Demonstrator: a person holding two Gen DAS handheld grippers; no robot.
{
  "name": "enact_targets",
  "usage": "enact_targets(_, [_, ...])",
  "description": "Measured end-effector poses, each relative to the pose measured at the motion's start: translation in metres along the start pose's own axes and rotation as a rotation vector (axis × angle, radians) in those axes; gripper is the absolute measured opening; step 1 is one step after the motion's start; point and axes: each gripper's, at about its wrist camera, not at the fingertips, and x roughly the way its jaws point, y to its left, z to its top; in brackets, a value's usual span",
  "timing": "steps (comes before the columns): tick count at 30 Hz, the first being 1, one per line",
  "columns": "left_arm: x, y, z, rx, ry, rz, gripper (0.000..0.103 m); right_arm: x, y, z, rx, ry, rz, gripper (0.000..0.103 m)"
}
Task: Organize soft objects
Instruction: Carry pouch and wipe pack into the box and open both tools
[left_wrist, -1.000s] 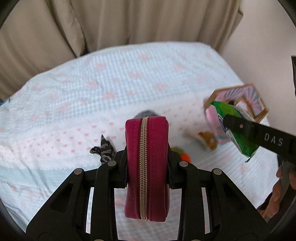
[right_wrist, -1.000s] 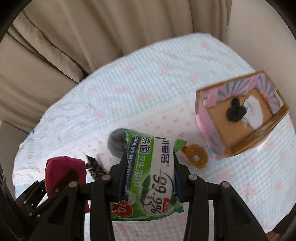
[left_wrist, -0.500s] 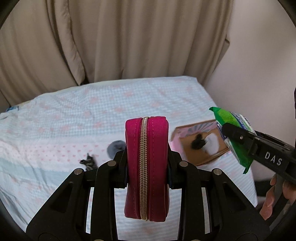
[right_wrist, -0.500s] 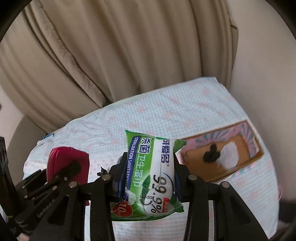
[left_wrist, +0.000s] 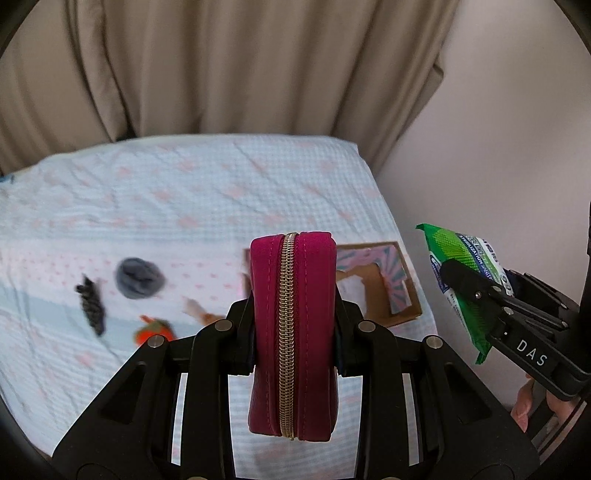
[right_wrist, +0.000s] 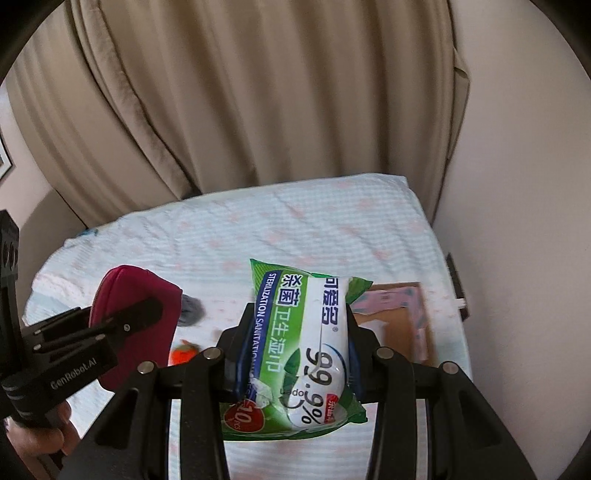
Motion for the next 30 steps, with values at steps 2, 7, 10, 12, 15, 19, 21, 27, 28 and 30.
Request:
enact_targets(2, [0.025,-0.013,0.002,0.003,0.035,-0.001,0.026,0.018,-0.022,-0.001,-0.013,0.020,-0.009,0.038])
enact_targets(7, [0.084,-0.026,0.005,-0.002,0.114,0.009,0.026,0.063,-0.060,-0.009,-0.022,0.076,-0.021,0.038])
enact_targets(10, [0.124,-0.025,0.007,-0.021,0.172,0.015,0.026,0.098,-0.079,-0.015,-0.029,0.126,-0.021,0.038])
enact_targets(12, [0.153,-0.025,0.009,-0.028,0.210,0.032,0.026,0.120,-0.088,-0.019,-0.046,0.150,-0.016,0.038])
enact_targets(15, [0.191,-0.021,0.011,-0.044,0.264,0.055,0.026,0.151,-0.096,-0.026,-0.082,0.182,-0.009,0.038])
enact_targets(19, [0.235,-0.010,0.010,-0.073,0.332,0.080,0.026,0.184,-0.099,-0.033,-0.126,0.199,-0.023,0.038])
enact_targets(21, [0.255,-0.007,0.010,-0.080,0.358,0.088,0.026,0.199,-0.103,-0.036,-0.137,0.214,-0.030,0.038])
enact_targets(27, [0.285,-0.003,0.015,-0.101,0.382,0.074,0.029,0.222,-0.107,-0.045,-0.150,0.239,-0.007,0.040])
enact_targets(28, [0.285,-0.005,0.016,-0.096,0.375,0.067,0.032,0.223,-0.107,-0.046,-0.152,0.242,0.000,0.041])
enact_targets(30, [0.281,-0.009,0.020,-0.081,0.362,0.069,0.090,0.223,-0.105,-0.049,-0.171,0.228,0.020,0.093])
